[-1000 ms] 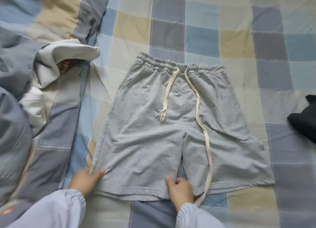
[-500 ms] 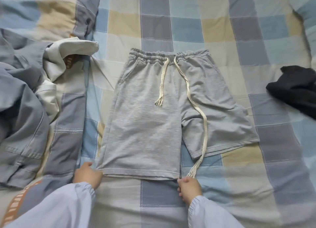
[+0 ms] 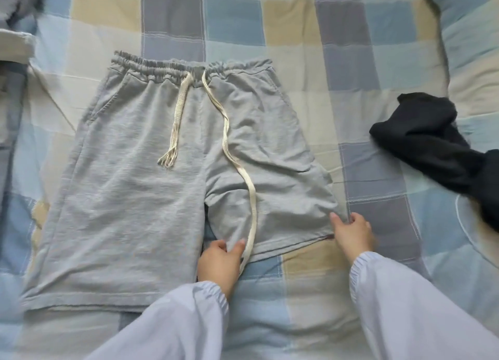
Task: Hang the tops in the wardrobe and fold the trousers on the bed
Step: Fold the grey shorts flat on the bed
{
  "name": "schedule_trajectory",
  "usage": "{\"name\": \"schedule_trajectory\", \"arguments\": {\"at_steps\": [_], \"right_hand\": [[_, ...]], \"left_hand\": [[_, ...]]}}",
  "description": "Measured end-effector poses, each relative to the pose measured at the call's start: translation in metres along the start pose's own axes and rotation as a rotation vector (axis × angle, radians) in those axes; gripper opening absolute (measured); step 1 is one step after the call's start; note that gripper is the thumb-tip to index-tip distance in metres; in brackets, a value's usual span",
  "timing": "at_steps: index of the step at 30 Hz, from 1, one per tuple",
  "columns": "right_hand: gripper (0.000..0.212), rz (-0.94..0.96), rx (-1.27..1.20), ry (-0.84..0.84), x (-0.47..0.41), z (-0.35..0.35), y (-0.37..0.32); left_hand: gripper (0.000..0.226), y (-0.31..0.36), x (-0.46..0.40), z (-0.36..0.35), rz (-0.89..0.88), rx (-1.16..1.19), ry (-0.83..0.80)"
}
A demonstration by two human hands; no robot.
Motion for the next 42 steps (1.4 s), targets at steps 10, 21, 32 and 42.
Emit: {"name": "schedule_trajectory", "arguments": {"at_steps": [10,21,32,42], "right_hand": [[0.018,-0.085,-0.455,-0.251,-0.002,0.008,0.029],[0.014,-0.15,-0.23,-0.253,0.0,-0.023,0.061],[0.017,-0.083,-0.184,-0.293,0.014,-0.011,0.06],[0.01,0.113,-0.105,-0.231,0.032,-0.01,0.029]], "left_hand": [[0.022,-0.007,0.01,0.01,0.075,0.169,0.184],[0.074,-0.063,0.047,-0.051,0.211,-0.174,-0.394],[0.036,0.128,0.03,0.086,-0.372,-0.762,-0.008],[0.084,0.103,0.013,0.062,-0.585,-0.672,0.223]]}}
Point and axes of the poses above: each hand's wrist, its own x-axis away from the middle knuckle, its own z-axis out of the back of the hand, y = z × x, the point moved 5 cm from there along -x, towards the middle knuckle, and after that the axes turned 11 degrees about -y, right-handed, at the moved point
